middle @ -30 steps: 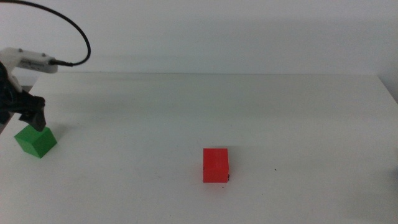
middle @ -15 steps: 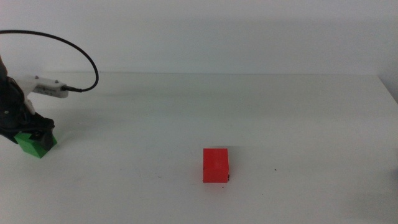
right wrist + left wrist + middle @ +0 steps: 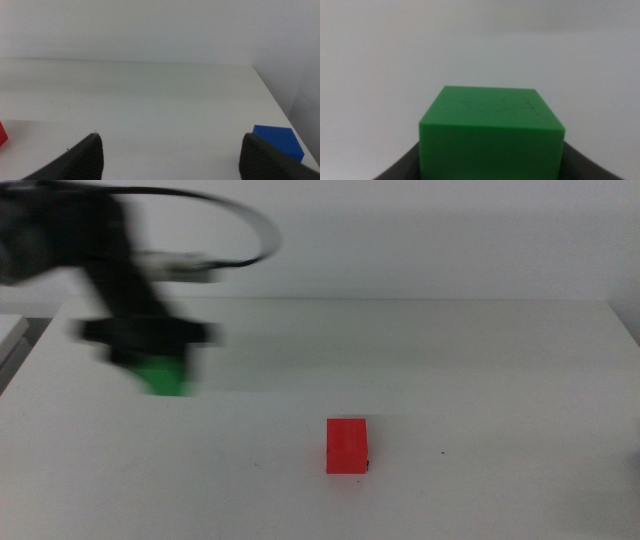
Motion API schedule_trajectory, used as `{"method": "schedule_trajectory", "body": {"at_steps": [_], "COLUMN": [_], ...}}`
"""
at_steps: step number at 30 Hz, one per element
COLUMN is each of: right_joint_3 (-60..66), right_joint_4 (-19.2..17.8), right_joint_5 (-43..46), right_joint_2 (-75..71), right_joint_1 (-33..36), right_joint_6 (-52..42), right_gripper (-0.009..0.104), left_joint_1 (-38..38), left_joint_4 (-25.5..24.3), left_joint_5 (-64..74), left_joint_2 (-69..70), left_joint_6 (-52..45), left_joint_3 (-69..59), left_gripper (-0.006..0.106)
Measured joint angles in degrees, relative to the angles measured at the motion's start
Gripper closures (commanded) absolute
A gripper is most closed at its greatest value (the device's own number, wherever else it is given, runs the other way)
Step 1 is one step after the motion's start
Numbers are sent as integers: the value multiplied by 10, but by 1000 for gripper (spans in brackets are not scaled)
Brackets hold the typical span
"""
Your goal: Stack red cubes first, then green, then blue cubes in a specific spot.
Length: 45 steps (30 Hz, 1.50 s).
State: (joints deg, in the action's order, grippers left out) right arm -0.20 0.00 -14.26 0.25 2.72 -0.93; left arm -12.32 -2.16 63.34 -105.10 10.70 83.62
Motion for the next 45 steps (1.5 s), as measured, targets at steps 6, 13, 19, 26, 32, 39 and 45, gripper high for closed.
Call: {"method": "schedule_trajectory", "body": {"at_steps": [6,13,19,26,32,39,45], "right_joint_3": [0,0,0,0,0,0,0], "right_joint_4": [0,0,0,0,0,0,0], "right_joint_5": [0,0,0,0,0,0,0], "right_joint_2": [0,0,0,0,0,0,0], "right_joint_1": [0,0,0,0,0,0,0], "right_joint_6": [0,0,0,0,0,0,0], "right_gripper": [6,6,6,6,6,6,6], "left_joint_1": [-250,-323,-323,-323,-323,-323,-323], "left_joint_4": [-10,-18,-25,-40,-47,-47,-50], "left_joint_5": [-15,-46,-46,-29,-22,-27,-33], "left_joint_2": [-3,-45,-81,-94,-99,-107,-113], "left_joint_6": [294,382,390,389,387,386,386], "left_joint_3": [20,70,90,91,92,94,95], "left_gripper": [91,91,91,91,91,91,84]}}
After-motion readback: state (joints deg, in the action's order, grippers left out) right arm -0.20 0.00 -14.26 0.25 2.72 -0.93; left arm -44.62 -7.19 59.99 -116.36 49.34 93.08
